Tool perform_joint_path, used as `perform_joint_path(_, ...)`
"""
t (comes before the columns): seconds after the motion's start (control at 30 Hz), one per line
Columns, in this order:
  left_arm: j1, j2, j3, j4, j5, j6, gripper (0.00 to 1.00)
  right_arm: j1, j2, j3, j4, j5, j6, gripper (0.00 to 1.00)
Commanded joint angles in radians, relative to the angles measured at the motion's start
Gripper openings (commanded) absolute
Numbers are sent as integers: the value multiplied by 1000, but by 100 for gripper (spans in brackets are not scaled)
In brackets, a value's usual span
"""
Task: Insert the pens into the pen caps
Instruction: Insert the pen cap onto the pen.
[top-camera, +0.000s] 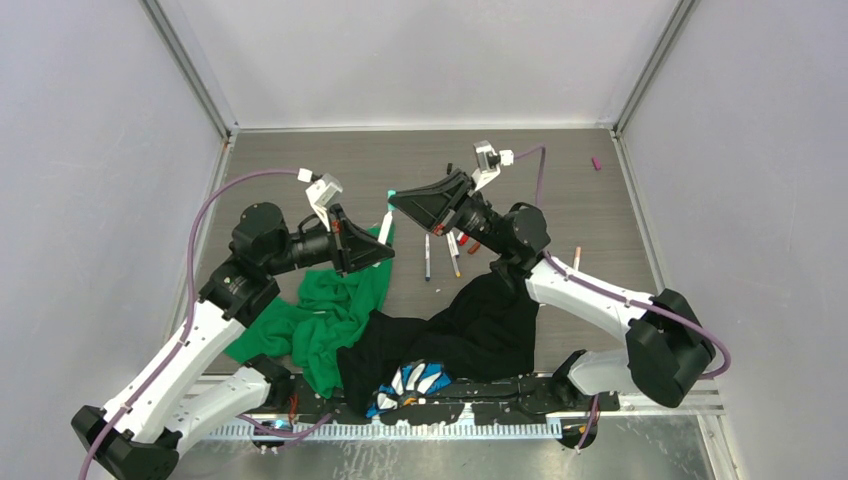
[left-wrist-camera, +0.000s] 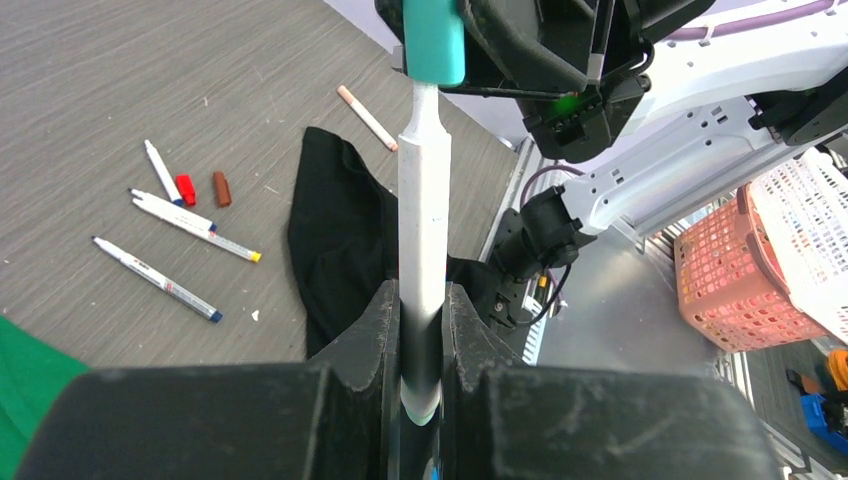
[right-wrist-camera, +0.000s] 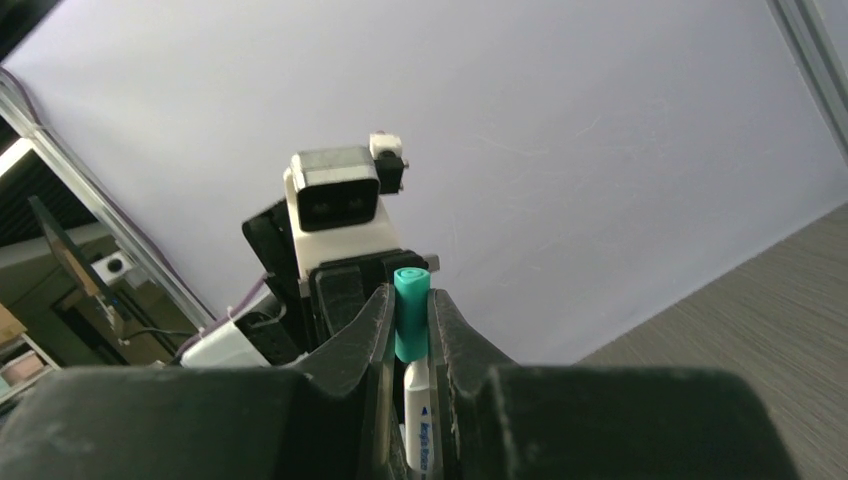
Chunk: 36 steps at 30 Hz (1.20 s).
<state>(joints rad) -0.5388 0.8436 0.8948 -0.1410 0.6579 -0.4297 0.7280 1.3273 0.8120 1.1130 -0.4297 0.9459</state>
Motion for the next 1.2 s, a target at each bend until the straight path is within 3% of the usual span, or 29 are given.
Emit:
perform_joint_path(0.0, 5, -17, 7, 67, -39, -3, 0, 57, -49, -27, -71, 18, -83, 0)
perform_joint_path(0.37, 5, 18, 9, 8, -218, 24, 0, 157, -109, -102, -218, 189, -126, 0)
perform_joint_path(0.6, 5, 13, 3, -18, -252, 70, 0, 212, -80, -83, -328, 282, -115, 0)
perform_joint_path(0.97, 2, -6, 20, -67, -253, 131, 0, 244, -77, -50, -362, 248, -150, 0)
perform_joint_path(1.17, -46, -6, 35, -107, -246, 176, 0, 245, -114, 5, -475, 245, -186, 4)
